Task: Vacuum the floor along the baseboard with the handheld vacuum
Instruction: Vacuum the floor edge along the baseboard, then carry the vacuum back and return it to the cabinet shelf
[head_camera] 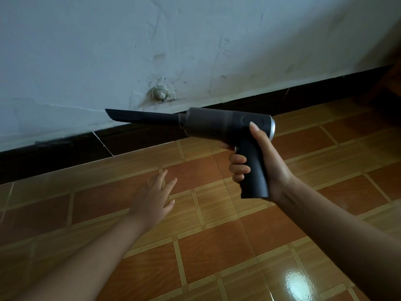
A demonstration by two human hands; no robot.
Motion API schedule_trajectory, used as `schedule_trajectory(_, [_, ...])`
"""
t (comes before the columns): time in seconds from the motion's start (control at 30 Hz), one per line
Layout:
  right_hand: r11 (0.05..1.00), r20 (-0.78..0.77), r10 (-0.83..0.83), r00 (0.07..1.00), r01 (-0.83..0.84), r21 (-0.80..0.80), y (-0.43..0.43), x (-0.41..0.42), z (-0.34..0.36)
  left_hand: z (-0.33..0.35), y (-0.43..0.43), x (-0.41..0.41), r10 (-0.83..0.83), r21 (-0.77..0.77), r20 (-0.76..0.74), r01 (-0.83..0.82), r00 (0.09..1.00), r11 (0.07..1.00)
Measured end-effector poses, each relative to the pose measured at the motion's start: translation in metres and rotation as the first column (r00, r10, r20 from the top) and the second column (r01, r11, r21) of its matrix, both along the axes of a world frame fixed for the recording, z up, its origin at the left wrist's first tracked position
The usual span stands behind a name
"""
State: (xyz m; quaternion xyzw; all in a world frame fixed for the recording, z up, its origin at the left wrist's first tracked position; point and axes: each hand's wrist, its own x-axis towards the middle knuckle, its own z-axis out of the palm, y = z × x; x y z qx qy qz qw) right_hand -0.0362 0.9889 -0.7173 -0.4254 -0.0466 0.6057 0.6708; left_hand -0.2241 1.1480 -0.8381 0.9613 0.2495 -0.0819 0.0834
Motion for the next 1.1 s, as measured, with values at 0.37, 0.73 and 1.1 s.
schedule_trajectory(0.37, [0.988, -0.091, -0.152, 0.984, 0.15, -0.035, -0.022, 0.006, 0.136, 0.174, -0.025, 0.041, 0.089, -0.11, 0.168, -0.071, 0.982, 0.991])
schedule_trajectory(0.73, [0.968, -0.149, -0.246, 0.958, 0.251, 0.014, -0.095, 0.01, 0.447, 0.501, -0.067, 0.056, -0.108, 0.022, 0.388, 0.107, 0.915, 0.994])
schedule_trajectory(1.1, [0.904, -0.151, -0.398, 0.905, 0.415, 0.105, -0.19, -0.002, 0.715, 0.773, -0.125, 0.091, -0.331, 0.225, 0.523, 0.247, 0.785, 0.942])
